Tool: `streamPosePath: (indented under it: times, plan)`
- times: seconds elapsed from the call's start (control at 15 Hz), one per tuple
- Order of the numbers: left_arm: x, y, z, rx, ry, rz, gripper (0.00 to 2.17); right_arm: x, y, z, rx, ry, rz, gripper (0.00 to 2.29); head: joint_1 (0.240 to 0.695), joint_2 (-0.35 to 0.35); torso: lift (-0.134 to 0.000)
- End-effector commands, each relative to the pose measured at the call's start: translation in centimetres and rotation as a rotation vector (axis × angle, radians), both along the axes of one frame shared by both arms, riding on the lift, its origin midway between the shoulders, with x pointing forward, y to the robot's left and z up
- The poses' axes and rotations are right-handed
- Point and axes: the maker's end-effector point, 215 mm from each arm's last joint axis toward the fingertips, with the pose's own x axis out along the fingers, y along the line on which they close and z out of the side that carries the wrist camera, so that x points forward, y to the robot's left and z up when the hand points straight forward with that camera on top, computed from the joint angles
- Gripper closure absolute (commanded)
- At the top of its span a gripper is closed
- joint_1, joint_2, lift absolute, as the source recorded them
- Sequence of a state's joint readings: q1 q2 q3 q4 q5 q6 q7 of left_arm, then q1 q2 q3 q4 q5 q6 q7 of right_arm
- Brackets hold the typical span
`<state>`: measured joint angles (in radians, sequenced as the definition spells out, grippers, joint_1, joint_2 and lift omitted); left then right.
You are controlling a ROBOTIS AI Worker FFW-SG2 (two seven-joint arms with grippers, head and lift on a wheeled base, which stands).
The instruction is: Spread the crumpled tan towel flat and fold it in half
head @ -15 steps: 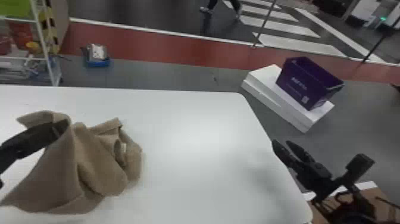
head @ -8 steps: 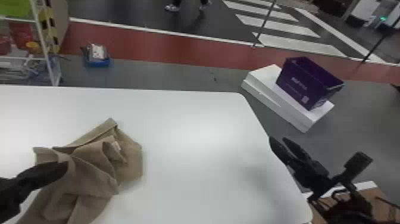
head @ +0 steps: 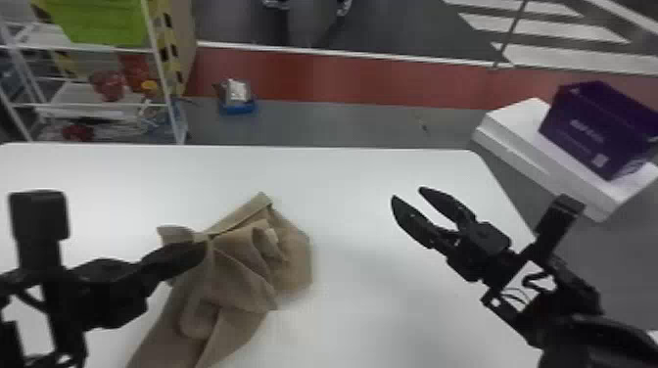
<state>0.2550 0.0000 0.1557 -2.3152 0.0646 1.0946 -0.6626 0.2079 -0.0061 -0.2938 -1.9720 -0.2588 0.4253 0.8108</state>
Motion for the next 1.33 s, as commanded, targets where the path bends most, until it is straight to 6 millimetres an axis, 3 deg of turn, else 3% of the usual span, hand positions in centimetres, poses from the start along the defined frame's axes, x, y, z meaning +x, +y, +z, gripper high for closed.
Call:
streamPosePath:
  times: [0.0,0.27,0.6,0.93,1.07,1.2,1.27]
  plan:
    - [0.1,0.8,-0.3,-0.002,0.006,0.017,1.66,-1.4,5.3,-2.0,-0.060,0.032,0.093,0.27,0.695,-0.081,-0.124]
    - [1.3,1.1,-0.7,-0.008,0.002,0.023,1.66,-5.2,11.4,-4.8,-0.128,0.061,0.217,0.34,0.695,0.041,-0.124]
    - [2.3,0.3,-1.3,-0.009,0.006,0.021,1.66,-7.7,17.4,-7.1,-0.174,0.042,0.319,0.42,0.695,0.125,-0.124]
    - [2.0,-0.1,-1.3,-0.010,0.006,0.012,1.66,-9.4,20.3,-8.6,-0.193,0.058,0.378,0.43,0.695,0.185,-0.124]
    - [1.9,-0.1,-1.3,-0.011,0.003,0.010,1.66,-8.7,20.2,-9.3,-0.231,0.037,0.361,0.44,0.695,0.196,-0.124]
    - [1.9,0.1,-1.3,-0.011,0.001,0.013,1.66,-8.3,20.8,-10.0,-0.259,0.032,0.370,0.67,0.695,0.199,-0.124]
    - [1.9,0.1,-1.2,-0.011,0.000,0.013,1.66,-8.1,21.1,-10.1,-0.266,0.031,0.376,1.00,0.695,0.200,-0.124]
